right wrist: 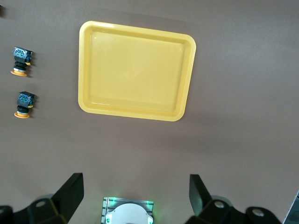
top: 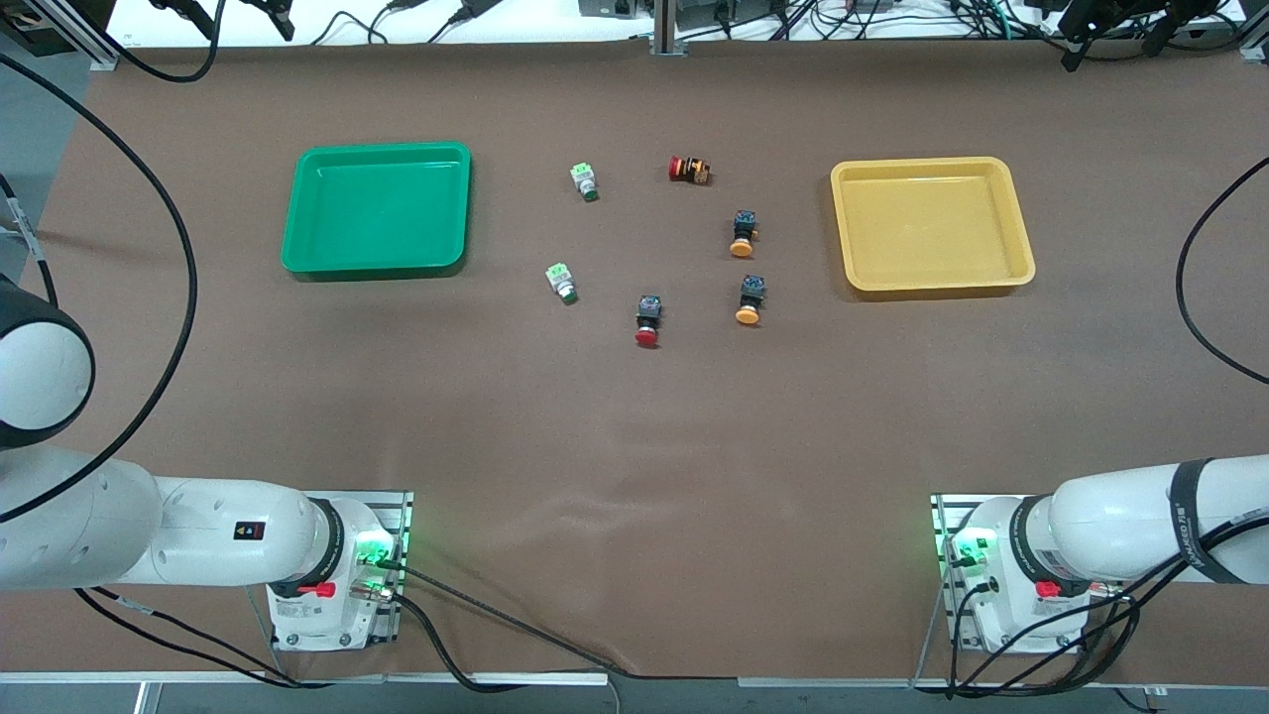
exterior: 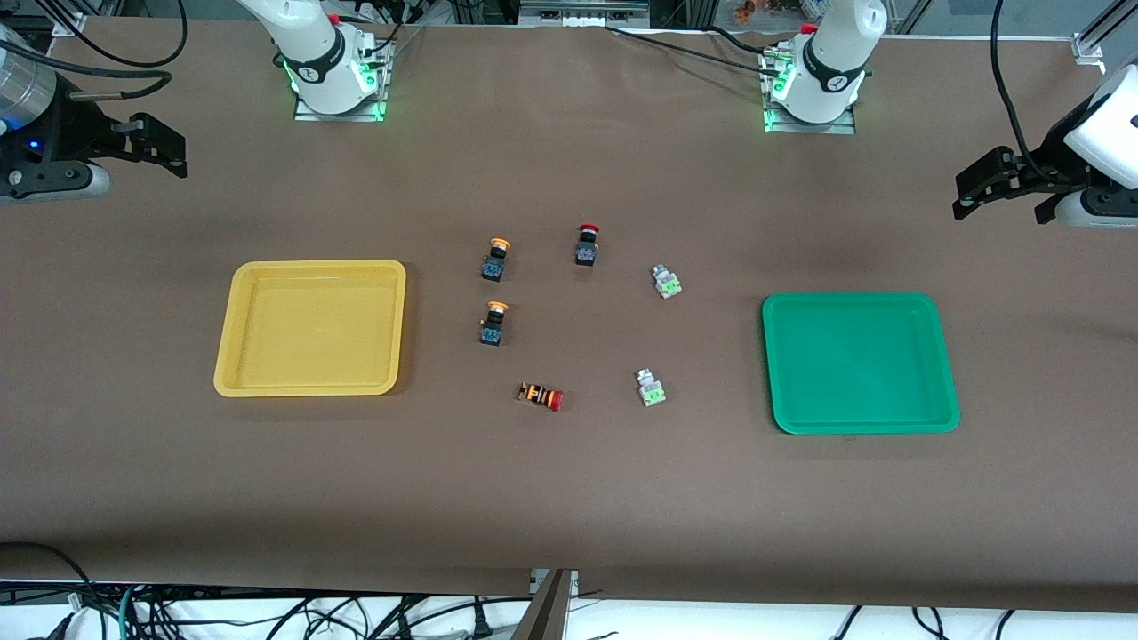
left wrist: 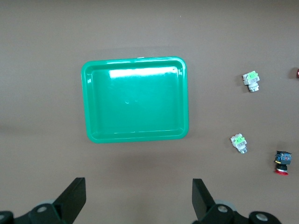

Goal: Place green and yellow buttons in trays

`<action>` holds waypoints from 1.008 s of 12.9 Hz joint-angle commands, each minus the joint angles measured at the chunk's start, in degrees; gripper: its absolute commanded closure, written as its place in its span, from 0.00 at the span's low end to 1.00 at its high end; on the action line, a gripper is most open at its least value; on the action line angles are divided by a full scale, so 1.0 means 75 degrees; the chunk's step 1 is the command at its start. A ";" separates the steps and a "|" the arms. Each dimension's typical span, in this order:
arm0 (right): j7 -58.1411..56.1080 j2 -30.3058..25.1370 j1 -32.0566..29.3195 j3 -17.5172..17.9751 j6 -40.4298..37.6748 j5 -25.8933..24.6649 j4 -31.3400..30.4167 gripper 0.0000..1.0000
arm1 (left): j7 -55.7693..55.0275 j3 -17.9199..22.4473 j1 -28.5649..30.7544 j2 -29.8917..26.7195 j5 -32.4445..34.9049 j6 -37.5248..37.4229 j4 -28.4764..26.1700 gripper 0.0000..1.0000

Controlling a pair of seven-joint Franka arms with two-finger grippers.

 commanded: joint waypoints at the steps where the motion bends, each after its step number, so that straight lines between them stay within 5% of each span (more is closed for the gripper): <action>1: 0.0086 0.0148 -0.0015 -0.0007 -0.0158 0.0123 0.0228 0.00 | 0.0130 -0.0020 0.0063 0.0044 -0.0169 -0.0047 0.0118 0.00; 6: 0.0075 0.0322 0.0008 0.0005 -0.0135 0.0099 0.0240 0.00 | 0.0061 -0.0055 0.0052 0.0138 -0.0227 -0.0047 0.0118 0.00; 13: 0.1053 0.2476 0.0756 0.0052 0.0893 0.0720 0.0182 0.00 | -0.1169 -0.0255 -0.0661 0.1974 -0.0309 0.1309 0.0117 0.00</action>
